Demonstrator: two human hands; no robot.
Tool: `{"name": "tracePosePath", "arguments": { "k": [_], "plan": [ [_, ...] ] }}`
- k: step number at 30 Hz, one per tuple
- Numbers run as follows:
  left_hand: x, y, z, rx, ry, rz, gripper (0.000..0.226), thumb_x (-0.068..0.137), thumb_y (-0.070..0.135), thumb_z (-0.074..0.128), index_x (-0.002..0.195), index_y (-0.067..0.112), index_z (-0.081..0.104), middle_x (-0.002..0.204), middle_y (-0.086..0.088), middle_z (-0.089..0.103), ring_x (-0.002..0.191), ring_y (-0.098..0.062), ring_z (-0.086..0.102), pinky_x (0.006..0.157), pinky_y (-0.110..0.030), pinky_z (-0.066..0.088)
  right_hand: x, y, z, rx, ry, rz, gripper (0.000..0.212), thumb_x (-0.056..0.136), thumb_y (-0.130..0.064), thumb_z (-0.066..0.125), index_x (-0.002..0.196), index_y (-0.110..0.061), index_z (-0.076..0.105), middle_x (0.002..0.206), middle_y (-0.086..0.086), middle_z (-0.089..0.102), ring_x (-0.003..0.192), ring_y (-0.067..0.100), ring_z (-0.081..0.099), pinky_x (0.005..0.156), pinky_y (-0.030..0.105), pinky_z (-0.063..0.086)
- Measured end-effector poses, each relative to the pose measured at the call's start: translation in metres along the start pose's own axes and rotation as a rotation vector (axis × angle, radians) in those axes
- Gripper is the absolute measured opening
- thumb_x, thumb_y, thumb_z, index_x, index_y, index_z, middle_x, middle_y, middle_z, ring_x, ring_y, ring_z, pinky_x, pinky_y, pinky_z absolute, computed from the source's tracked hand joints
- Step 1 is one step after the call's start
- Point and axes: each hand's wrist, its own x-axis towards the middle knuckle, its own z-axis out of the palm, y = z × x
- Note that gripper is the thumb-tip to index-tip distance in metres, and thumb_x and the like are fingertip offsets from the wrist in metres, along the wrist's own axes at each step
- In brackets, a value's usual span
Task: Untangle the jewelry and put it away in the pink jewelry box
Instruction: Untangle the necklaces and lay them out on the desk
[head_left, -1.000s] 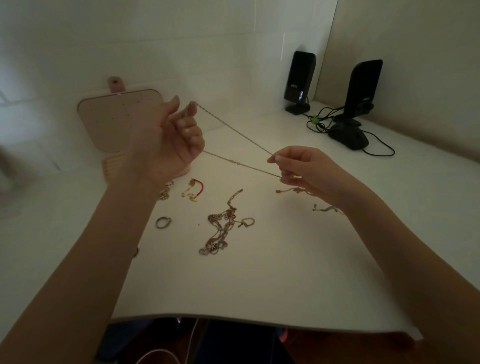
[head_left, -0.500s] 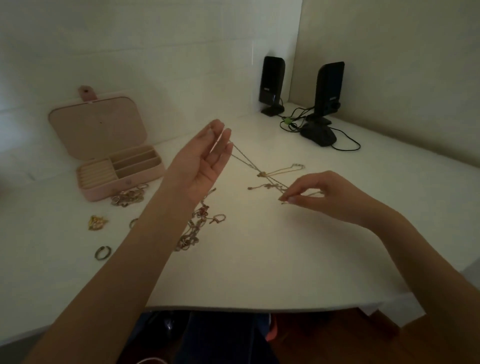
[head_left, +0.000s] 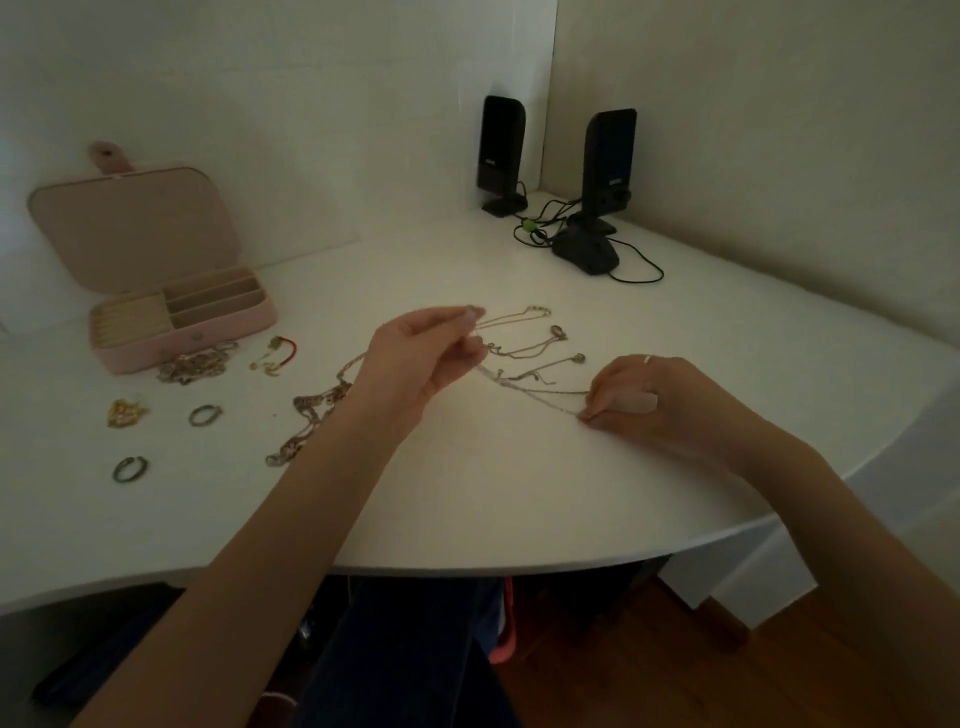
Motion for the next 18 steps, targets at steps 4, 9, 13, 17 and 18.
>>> {"name": "tracePosePath", "arguments": {
  "k": [4,9,13,17,18],
  "plan": [
    [-0.004,-0.010,-0.008,0.404,0.017,-0.009,0.004,0.081,0.002,0.068,0.084,0.001,0.068,0.070,-0.006,0.065,0.057,-0.009,0.064,0.056,-0.016,0.053,-0.001,0.009,-0.006,0.105,0.026,0.105,0.007,0.076,-0.014,0.077,0.078,-0.020,0.073,0.087,-0.007,0.069,0.086,0.005,0.063,0.082,0.014,0.046],
    [-0.004,-0.012,-0.015,0.792,-0.011,-0.064,0.014,0.070,0.006,0.079,0.078,0.002,0.068,0.062,-0.003,0.068,0.049,-0.008,0.061,0.046,-0.015,0.048,0.000,0.018,-0.007,0.178,0.052,0.151,0.013,0.077,-0.010,0.075,0.080,-0.023,0.073,0.086,-0.006,0.071,0.082,0.006,0.066,0.080,0.015,0.048],
    [0.001,-0.007,-0.016,1.204,0.011,0.044,0.025,0.062,0.021,0.085,0.070,0.017,0.062,0.071,0.004,0.066,0.059,-0.006,0.056,0.047,-0.014,0.041,0.005,0.016,-0.008,0.191,0.051,0.189,0.014,0.080,-0.009,0.072,0.083,-0.022,0.073,0.089,-0.007,0.072,0.082,0.003,0.065,0.080,0.009,0.046],
    [0.003,-0.011,-0.017,1.200,0.000,0.086,0.025,0.065,0.022,0.082,0.072,0.021,0.058,0.080,0.005,0.065,0.063,-0.003,0.054,0.049,-0.011,0.037,0.009,0.013,-0.002,0.066,0.095,0.191,0.025,0.085,-0.008,0.065,0.088,-0.033,0.070,0.096,-0.012,0.066,0.088,0.001,0.060,0.079,0.010,0.044],
    [0.002,-0.014,-0.018,1.188,0.012,0.142,0.022,0.069,0.023,0.079,0.076,0.022,0.058,0.086,0.004,0.065,0.067,-0.004,0.055,0.054,-0.012,0.038,0.009,0.011,0.001,0.055,0.127,0.186,0.026,0.086,-0.009,0.063,0.092,-0.033,0.069,0.100,-0.012,0.065,0.092,0.001,0.059,0.080,0.010,0.043]
  ]
}}
